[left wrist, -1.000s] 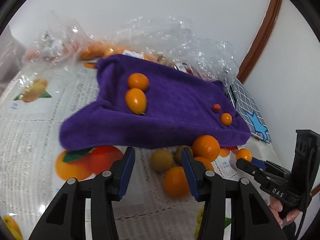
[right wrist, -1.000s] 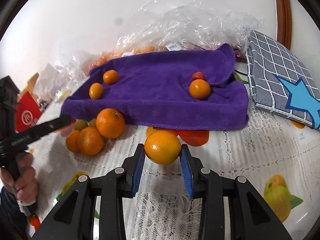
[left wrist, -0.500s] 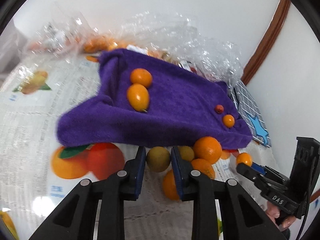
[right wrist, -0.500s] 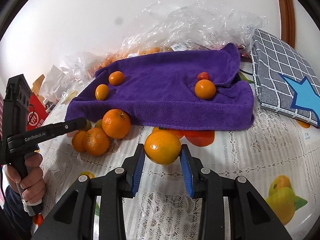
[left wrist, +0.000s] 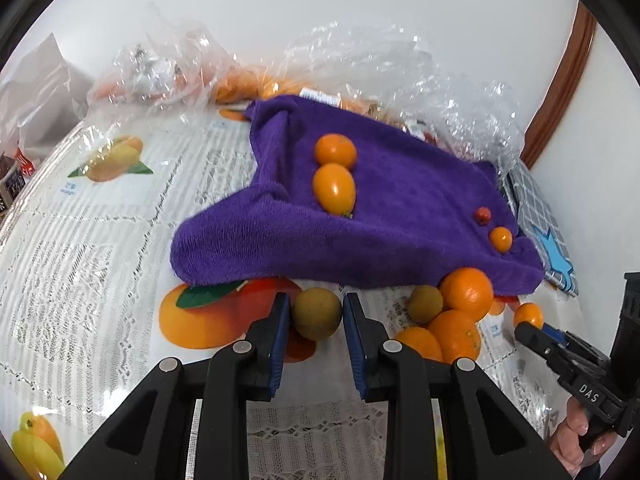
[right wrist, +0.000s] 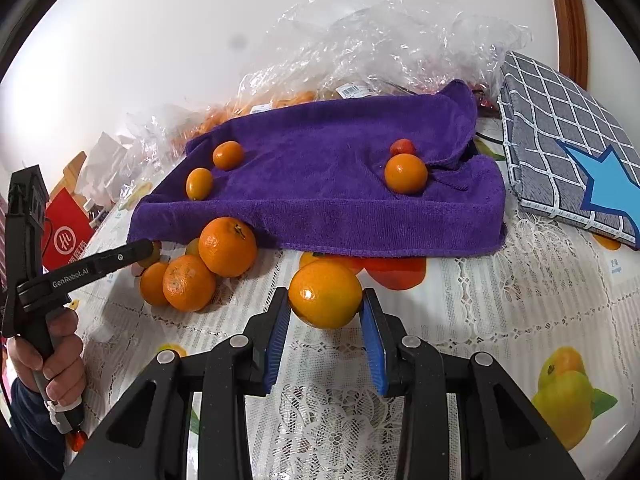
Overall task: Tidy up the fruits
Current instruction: 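Grasp another orange with the right tool while the left tool grasps a greenish fruit, then lift and carry the orange and greenish fruit over the purple towel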
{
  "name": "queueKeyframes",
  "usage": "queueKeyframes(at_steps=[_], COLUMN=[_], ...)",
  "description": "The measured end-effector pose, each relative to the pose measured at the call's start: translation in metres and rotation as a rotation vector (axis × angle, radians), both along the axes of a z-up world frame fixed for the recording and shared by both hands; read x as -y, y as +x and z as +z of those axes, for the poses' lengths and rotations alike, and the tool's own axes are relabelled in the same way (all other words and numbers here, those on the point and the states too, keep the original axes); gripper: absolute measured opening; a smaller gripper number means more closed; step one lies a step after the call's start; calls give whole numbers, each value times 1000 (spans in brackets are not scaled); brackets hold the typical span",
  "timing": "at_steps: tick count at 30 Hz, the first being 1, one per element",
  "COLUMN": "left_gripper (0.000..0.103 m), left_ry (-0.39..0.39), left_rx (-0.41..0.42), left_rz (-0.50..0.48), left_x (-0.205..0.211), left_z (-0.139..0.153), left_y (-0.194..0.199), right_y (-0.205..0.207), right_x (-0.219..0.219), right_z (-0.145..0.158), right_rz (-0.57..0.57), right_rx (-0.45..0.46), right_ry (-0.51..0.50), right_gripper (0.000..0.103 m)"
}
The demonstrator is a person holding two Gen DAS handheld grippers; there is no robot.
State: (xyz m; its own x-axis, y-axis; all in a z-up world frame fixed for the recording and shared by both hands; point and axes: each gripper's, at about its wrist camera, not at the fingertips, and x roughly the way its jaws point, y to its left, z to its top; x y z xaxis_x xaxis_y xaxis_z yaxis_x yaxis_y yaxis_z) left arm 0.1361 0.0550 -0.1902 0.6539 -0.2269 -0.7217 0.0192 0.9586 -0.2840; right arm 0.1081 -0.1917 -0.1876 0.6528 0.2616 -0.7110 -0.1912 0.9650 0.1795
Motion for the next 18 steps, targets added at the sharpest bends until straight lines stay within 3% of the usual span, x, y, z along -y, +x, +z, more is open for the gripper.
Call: queueKeyframes(at_steps=[6, 18], left_gripper=[26, 26], left_ry=[-14, -39], left_rx=[12, 203], left_rz=[1, 27], left_x=[-1, -8], left_z=[1, 26], left_y=[-3, -24], right_y=[0, -5], right_x=[0, 5], right_z=[-1, 3], right_rz=[-2, -30], right_rx=[-3, 27], right_ry=[0, 22], right_gripper=[36, 36])
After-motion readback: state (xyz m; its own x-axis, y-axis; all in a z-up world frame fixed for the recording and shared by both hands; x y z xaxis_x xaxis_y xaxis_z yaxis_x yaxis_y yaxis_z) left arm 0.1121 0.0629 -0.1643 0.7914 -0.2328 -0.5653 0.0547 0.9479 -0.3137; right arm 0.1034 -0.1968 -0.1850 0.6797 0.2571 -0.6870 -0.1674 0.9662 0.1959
